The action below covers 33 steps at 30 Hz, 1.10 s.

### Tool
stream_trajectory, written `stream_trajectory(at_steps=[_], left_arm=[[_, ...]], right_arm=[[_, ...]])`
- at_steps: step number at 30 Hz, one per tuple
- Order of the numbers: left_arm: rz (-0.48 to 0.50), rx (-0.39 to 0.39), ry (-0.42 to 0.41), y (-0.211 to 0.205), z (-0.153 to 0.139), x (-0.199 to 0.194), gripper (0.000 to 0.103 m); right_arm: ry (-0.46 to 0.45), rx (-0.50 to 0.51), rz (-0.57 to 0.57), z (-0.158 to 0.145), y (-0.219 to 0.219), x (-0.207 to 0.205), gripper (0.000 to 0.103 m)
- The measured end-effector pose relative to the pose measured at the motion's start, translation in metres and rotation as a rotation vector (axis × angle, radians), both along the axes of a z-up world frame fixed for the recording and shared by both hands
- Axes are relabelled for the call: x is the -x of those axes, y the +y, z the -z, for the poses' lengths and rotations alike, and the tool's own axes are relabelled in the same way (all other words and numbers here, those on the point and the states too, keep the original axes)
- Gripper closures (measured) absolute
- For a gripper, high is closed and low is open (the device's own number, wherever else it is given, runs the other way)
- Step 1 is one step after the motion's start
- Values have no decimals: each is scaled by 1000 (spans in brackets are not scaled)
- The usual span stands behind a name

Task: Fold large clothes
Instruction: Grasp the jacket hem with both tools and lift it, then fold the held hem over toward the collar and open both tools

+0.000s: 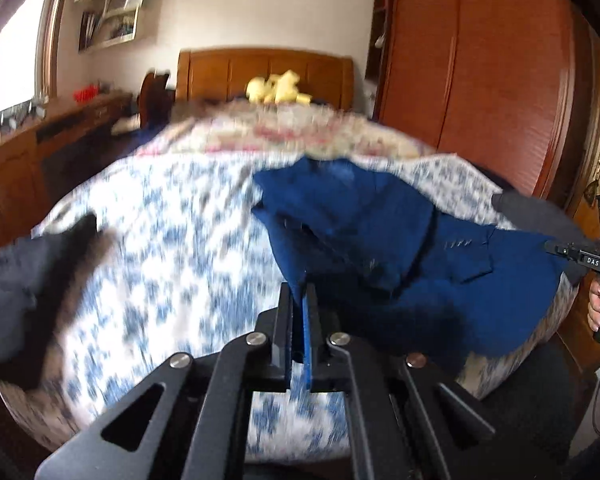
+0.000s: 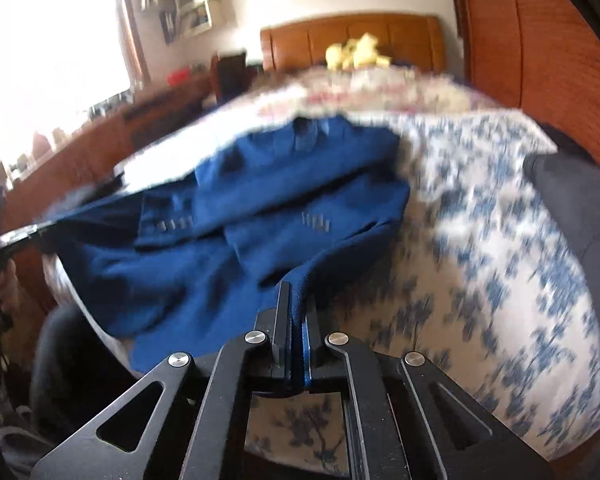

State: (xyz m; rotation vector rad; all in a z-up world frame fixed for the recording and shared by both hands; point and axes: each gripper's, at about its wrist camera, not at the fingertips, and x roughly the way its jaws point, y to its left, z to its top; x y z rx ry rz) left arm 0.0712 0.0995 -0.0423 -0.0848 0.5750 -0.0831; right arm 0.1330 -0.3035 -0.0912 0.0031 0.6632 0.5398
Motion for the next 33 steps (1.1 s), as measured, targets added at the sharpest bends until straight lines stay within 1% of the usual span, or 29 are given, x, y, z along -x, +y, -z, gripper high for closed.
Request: stream_trajectory(at_steps=[1,7,12,17,19,22,24,26,28,30,33], left_arm=[[10,-9,-24,-4,-14,-2,102],[31,-40,-132,-12,-76,-6,102],[47,-52,-232,-13,-128,6,102],[74,-80,-302,-23,-172,17,102],[82,-80,-337,-24,-190,25,102],[81,-74,-385,-22,-217,37,102],[69,-77,-408,-18,-229,42,102],[52,-82,-414,-14,-234,41,102],[43,-73,-398,-6,-230,34,102],[26,-60,-366,5,-218,19,101],[-2,-55,-303,17,-190,-12,101]], right_arm=[[-14,-18,3,-12,-2,-1,103],[-99,-81,16,-68,-6,1,103],[-181,-113,14,-111,-12,11,103],[-275,-120,-26,-161,-9,34,103],[-315,-113,-40,-180,-5,46,103],[-372,-109,-62,-207,-3,66,103],[-404,-117,-64,-224,-7,77,103],[-436,-116,-63,-240,-13,87,103],[-459,-101,-51,-249,-18,91,103],[-461,-87,-42,-250,-20,87,103],[-419,-60,-31,-237,-19,65,103]])
